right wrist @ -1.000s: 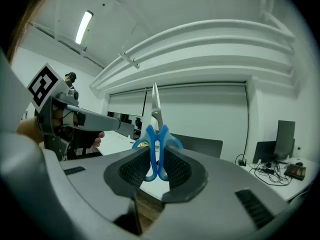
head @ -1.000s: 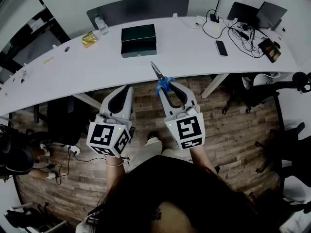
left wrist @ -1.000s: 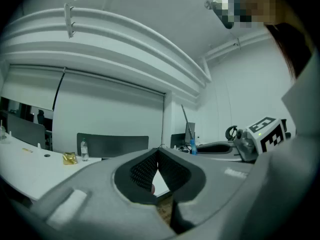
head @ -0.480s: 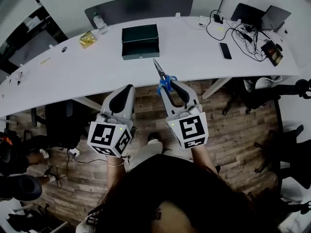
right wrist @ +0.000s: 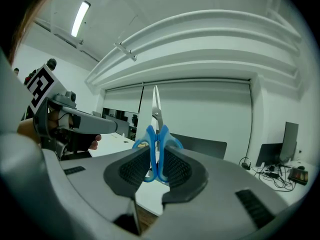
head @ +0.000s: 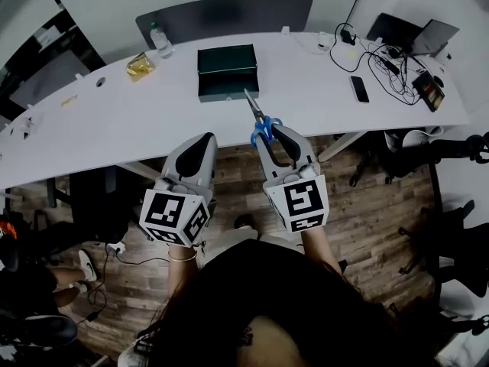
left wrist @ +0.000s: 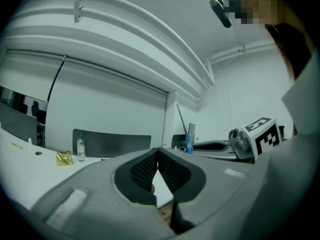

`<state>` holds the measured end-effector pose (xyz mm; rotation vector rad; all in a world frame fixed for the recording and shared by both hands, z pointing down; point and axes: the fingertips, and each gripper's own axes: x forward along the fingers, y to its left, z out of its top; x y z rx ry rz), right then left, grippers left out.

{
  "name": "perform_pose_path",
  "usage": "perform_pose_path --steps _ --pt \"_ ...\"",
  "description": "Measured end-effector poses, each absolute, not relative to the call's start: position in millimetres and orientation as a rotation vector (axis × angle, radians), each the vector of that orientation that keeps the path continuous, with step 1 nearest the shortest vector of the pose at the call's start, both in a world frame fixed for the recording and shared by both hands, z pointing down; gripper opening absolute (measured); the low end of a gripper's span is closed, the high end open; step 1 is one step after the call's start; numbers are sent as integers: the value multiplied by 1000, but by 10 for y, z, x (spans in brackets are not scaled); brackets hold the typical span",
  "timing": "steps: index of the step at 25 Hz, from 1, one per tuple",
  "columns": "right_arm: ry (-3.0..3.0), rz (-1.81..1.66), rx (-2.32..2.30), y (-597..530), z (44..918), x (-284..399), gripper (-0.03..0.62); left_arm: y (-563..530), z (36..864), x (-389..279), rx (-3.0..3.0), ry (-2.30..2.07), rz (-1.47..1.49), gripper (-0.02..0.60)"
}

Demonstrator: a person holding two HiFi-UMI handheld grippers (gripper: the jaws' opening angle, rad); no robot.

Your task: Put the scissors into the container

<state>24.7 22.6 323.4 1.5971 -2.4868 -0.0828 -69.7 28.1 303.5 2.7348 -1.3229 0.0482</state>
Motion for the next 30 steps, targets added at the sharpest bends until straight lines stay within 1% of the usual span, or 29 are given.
perform_pose_path --steps 10,19,30 --pt "-2466 -72 1618 -36 3253 7 91 -29 3007 -913 2760 -1256 34 12" --pt "-2439 -49 1634 -271 3303 72 91 -245 3087 -807 2760 -1198 49 12" --pt "-2461 -52 1599 -791 3368 122 91 -712 3135 -773 2740 -1242 56 12"
